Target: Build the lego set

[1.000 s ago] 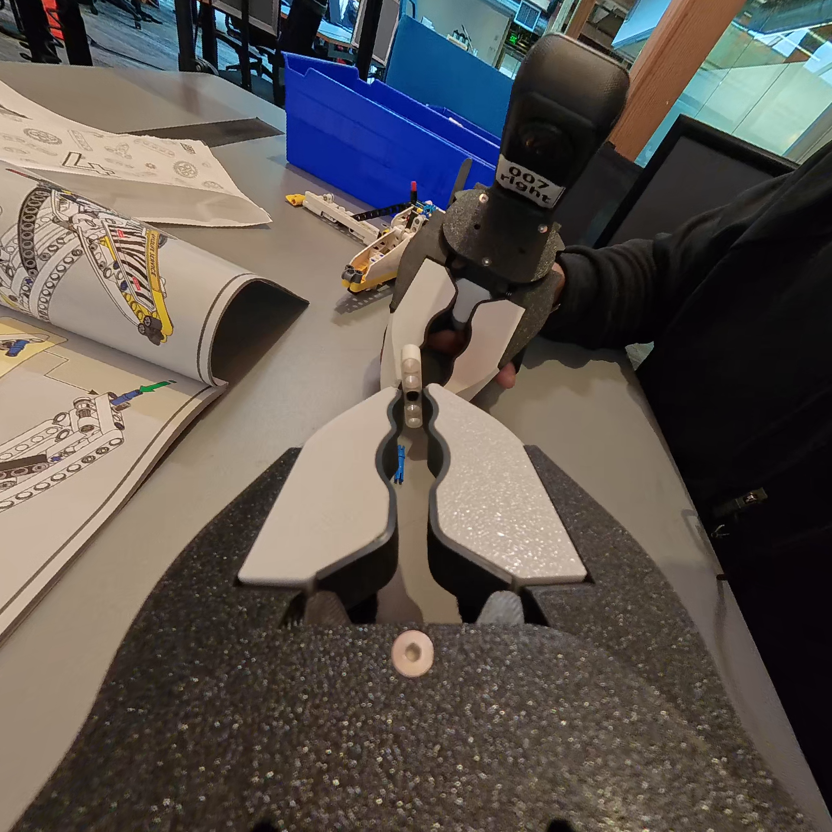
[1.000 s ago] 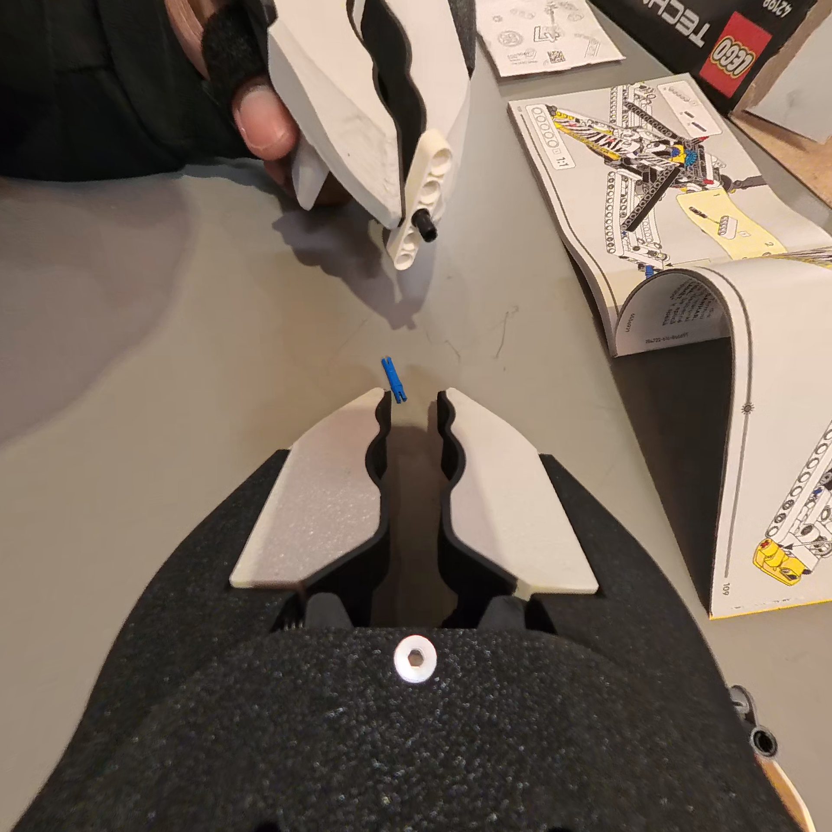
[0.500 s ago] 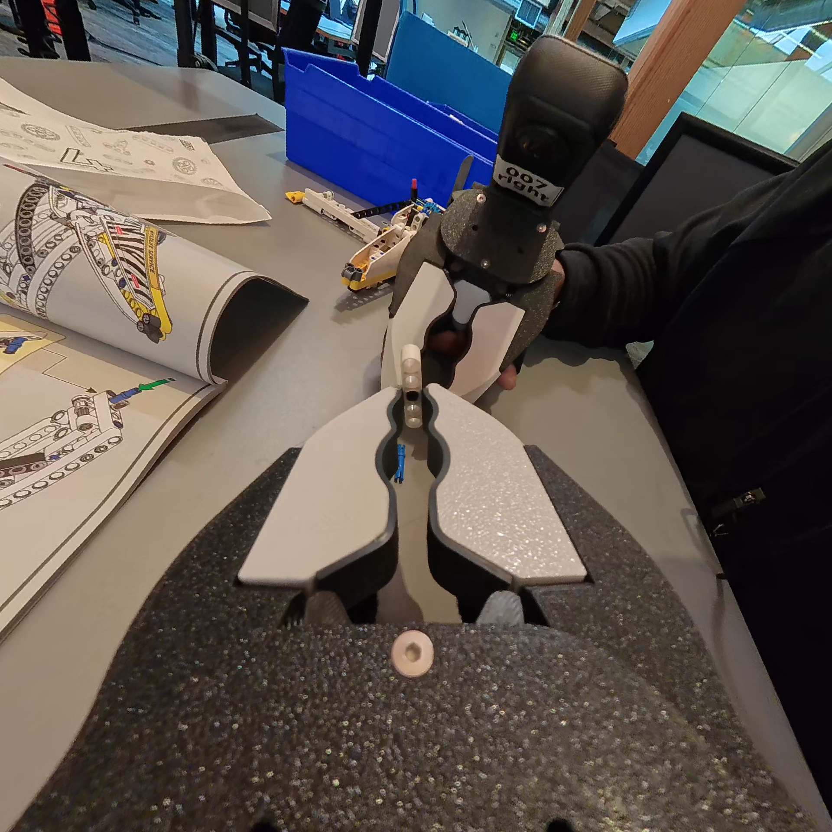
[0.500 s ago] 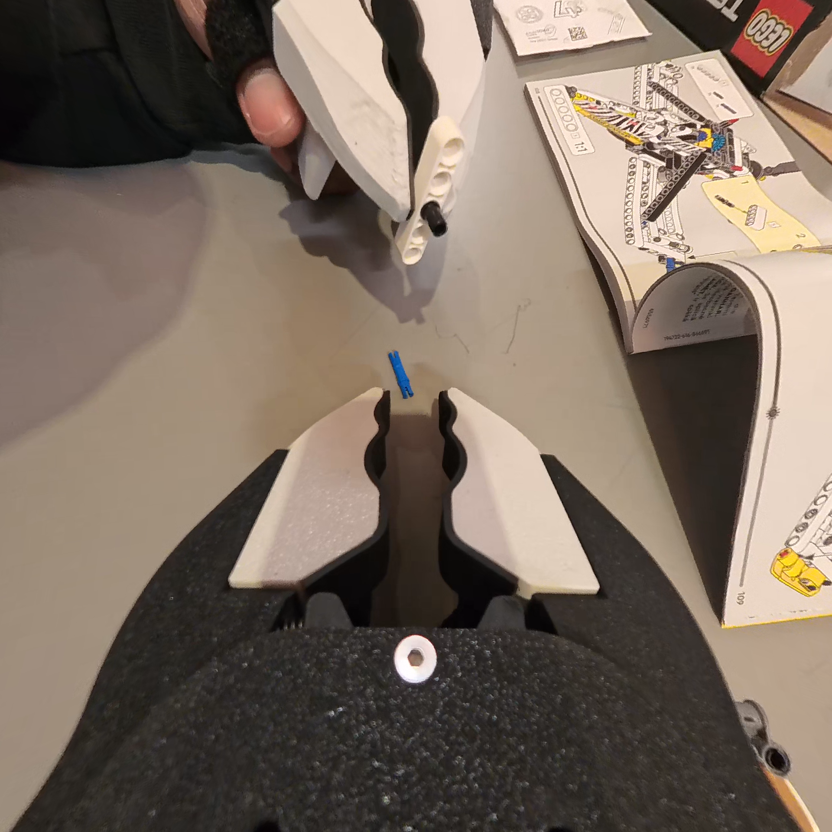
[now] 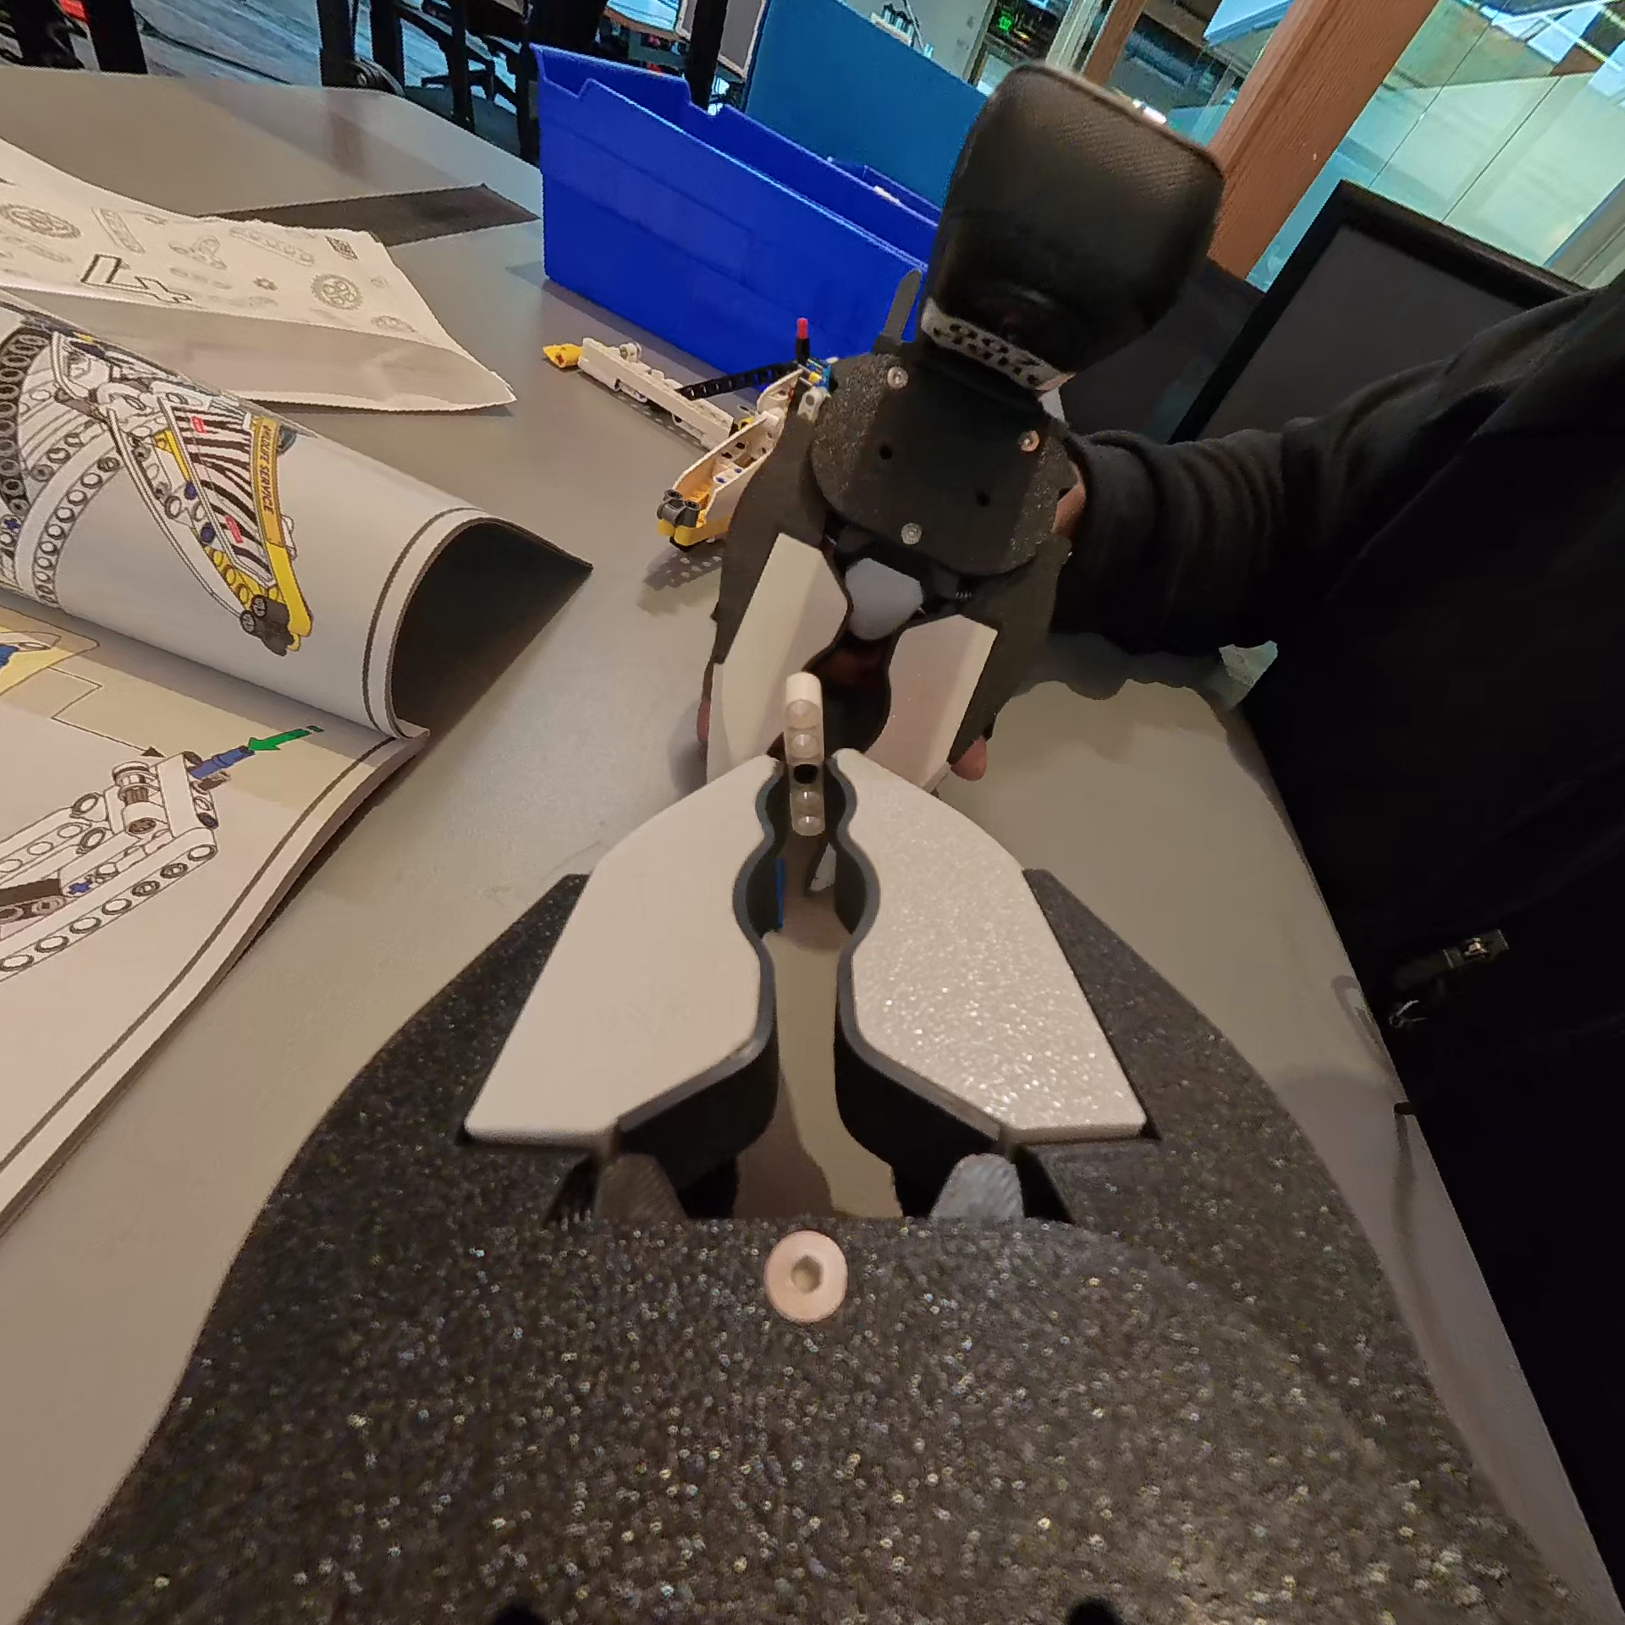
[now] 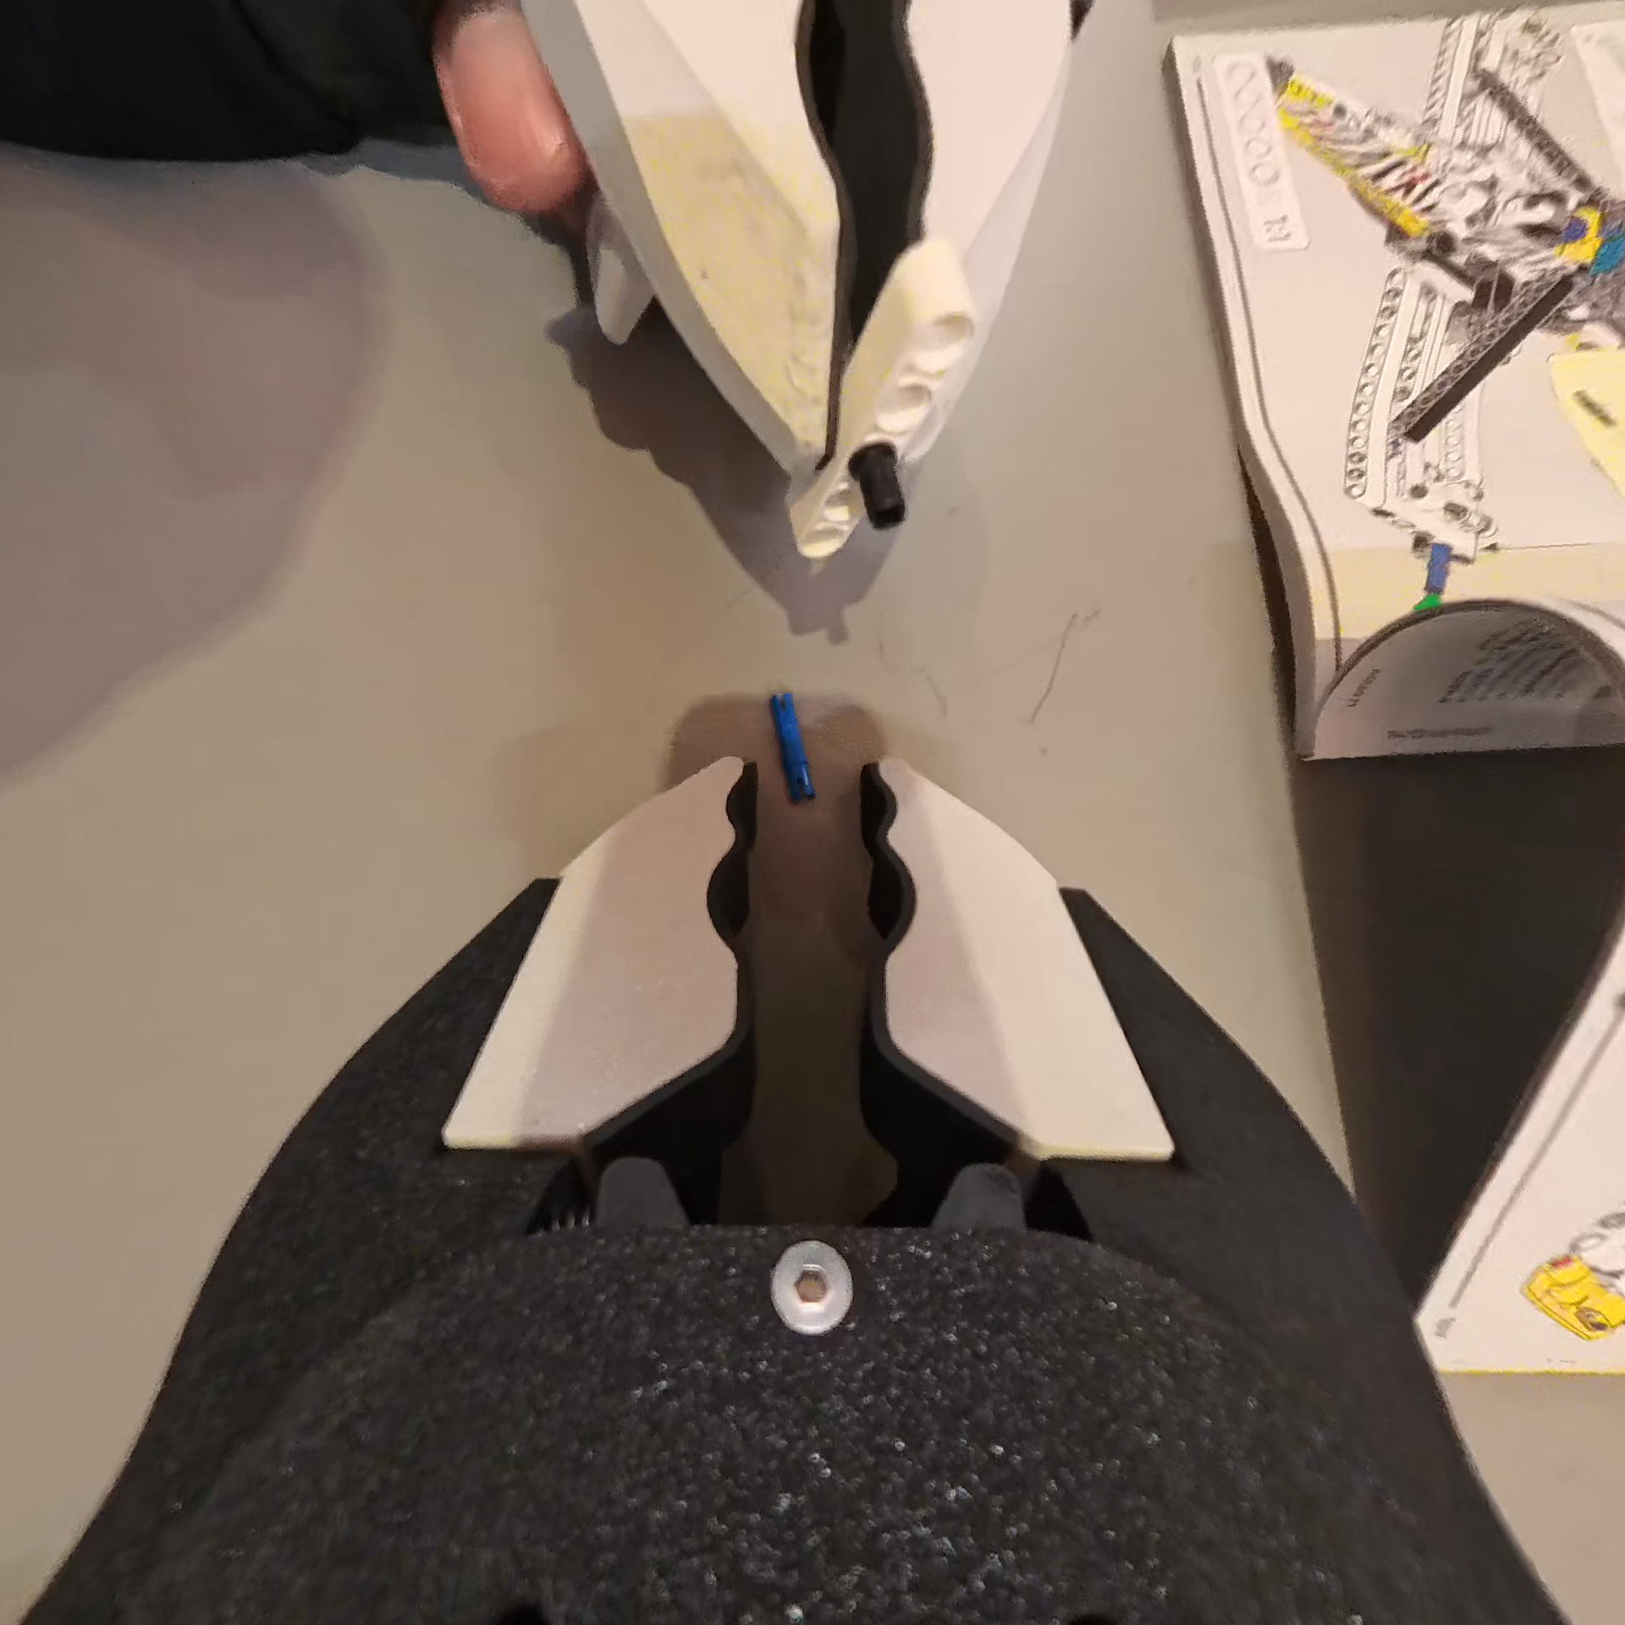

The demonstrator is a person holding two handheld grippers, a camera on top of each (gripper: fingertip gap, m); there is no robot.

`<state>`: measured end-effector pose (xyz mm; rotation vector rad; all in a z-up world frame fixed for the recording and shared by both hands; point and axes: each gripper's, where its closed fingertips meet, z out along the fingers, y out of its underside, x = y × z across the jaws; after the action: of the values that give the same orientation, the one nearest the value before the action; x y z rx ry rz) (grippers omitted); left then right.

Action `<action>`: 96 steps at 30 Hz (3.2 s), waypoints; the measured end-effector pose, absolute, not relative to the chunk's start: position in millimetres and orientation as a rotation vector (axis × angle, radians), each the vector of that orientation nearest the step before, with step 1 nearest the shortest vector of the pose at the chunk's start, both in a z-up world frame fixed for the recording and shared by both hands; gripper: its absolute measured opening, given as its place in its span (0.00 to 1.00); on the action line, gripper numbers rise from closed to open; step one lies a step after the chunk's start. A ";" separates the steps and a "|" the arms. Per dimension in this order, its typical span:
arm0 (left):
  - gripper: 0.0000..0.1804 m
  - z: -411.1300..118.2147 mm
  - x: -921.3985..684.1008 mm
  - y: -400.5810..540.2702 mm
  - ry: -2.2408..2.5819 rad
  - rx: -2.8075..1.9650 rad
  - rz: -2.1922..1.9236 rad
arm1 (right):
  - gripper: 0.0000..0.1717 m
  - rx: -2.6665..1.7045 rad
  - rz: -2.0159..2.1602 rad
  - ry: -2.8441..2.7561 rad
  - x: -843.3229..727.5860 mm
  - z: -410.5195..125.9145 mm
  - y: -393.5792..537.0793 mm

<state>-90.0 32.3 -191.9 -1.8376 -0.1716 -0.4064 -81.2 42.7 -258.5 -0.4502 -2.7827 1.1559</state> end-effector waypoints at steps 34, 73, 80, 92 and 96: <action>0.04 -227.9 -68.9 31.8 -0.070 -2.120 -0.382 | 0.02 -0.353 1.464 -2.562 -76.9 -222.5 40.8; 0.04 -216.2 -67.7 35.6 0.006 -2.028 -0.327 | 0.02 -0.340 1.454 -2.576 -70.9 -219.6 36.8; 0.04 -210.8 -64.9 34.1 0.036 -1.988 -0.337 | 0.02 -0.407 1.527 -2.596 -68.3 -213.4 34.8; 0.04 -215.9 -59.9 34.6 0.124 -2.028 -0.268 | 0.02 -0.473 1.484 -2.661 -63.0 -221.4 32.9; 0.04 -217.2 -61.1 34.3 0.102 -2.039 -0.281 | 0.02 -0.410 1.409 -2.611 -65.5 -222.7 33.0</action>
<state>-61.1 34.3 -217.2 -2.0386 0.1020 -0.2814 -65.5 33.0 -222.7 -0.4101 -2.6113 1.4093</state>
